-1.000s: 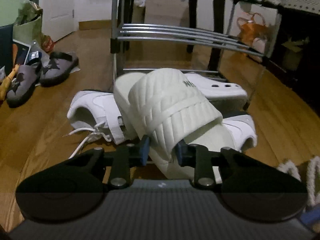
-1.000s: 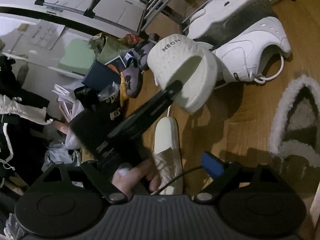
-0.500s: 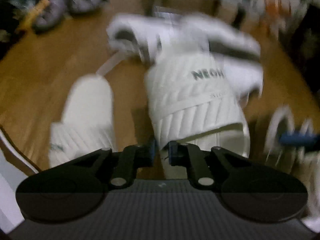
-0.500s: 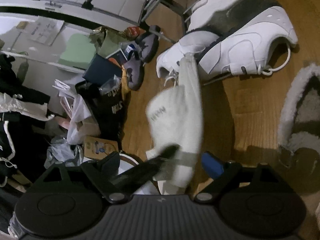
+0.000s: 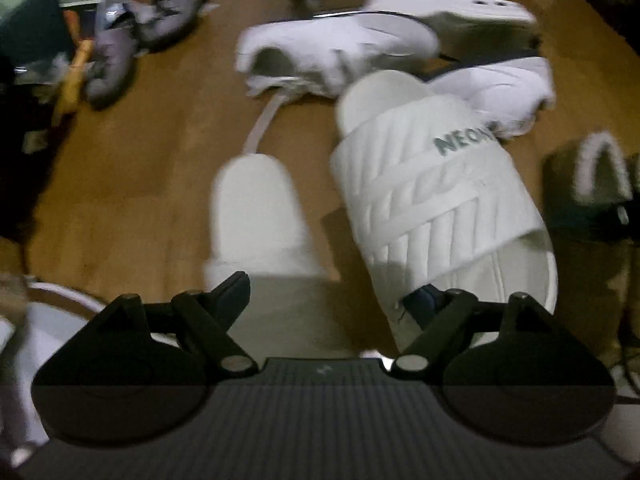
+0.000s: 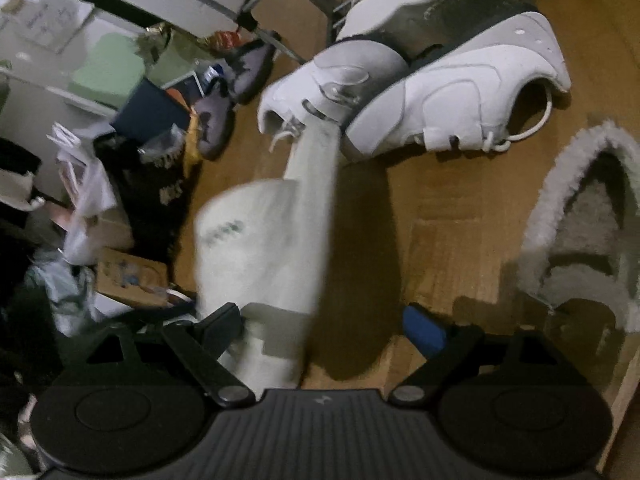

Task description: Organize scattered shoes

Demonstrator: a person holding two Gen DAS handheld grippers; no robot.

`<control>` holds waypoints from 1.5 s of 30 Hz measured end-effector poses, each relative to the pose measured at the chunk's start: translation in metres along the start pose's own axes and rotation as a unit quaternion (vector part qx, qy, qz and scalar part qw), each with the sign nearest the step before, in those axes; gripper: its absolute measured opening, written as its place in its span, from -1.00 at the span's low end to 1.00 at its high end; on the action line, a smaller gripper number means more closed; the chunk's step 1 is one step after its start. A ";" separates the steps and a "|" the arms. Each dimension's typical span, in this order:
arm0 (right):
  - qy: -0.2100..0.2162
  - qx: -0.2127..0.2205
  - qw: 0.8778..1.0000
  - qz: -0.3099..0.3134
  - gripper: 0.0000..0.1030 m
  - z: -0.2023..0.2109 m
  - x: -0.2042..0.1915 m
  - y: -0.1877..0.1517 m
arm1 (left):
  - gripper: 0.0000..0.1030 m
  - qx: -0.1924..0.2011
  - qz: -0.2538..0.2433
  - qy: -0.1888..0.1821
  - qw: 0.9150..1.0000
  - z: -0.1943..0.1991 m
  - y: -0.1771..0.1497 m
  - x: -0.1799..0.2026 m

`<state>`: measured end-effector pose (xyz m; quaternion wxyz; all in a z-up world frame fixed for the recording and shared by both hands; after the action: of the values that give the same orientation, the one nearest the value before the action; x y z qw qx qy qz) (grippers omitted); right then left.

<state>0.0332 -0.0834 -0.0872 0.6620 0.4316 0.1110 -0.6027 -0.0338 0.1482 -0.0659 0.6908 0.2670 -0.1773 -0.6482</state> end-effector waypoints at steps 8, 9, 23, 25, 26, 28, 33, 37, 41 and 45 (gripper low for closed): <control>-0.003 0.001 1.000 0.005 0.74 -0.005 -0.002 -0.006 | 0.82 0.021 -0.012 -0.042 0.999 0.017 0.001 0.005; -0.006 0.002 1.000 0.010 0.74 -0.005 -0.003 -0.007 | 0.82 0.020 0.005 -0.037 0.999 0.015 0.000 -0.002; -0.063 -0.015 0.994 0.083 0.74 -0.054 -0.021 -0.029 | 0.91 -0.010 0.221 0.087 0.971 -0.018 -0.033 -0.116; -0.072 -0.016 0.992 0.101 0.74 -0.060 -0.021 -0.033 | 0.91 -0.013 0.220 0.089 0.971 -0.021 -0.035 -0.118; -0.077 -0.016 0.991 0.110 0.74 -0.063 -0.021 -0.035 | 0.91 -0.015 0.223 0.089 0.971 -0.025 -0.038 -0.119; -0.087 -0.016 0.988 0.129 0.74 -0.068 -0.022 -0.039 | 0.91 -0.018 0.229 0.091 0.969 -0.033 -0.042 -0.123; -0.086 -0.010 0.988 0.129 0.88 -0.084 -0.019 -0.045 | 1.00 0.012 0.256 0.076 0.964 -0.051 -0.043 -0.129; -0.061 -0.030 0.992 0.109 0.87 -0.096 -0.022 -0.050 | 1.00 -0.001 0.274 0.045 0.961 -0.059 -0.042 -0.126; -0.060 -0.034 0.993 0.095 0.71 -0.097 -0.021 -0.048 | 0.96 -0.005 0.254 0.040 0.966 -0.056 -0.039 -0.120; -0.038 -0.085 0.996 0.008 0.21 -0.094 -0.015 -0.052 | 0.82 -0.017 0.278 0.010 0.960 -0.055 -0.046 -0.111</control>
<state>0.0178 -0.0012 -0.1572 0.7044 0.3518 0.1332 -0.6019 -0.0488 0.2654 -0.1259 0.8499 0.2018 -0.2265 -0.4308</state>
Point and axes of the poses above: each gripper's, at about its wrist camera, not at the fingertips, and z roughly against the way its jaws point, x to its right, y to its top, the point moved 5 cm from there along -z, roughly the way its jaws point, and after that the axes turned 15 degrees about x, right-handed, at the moved point
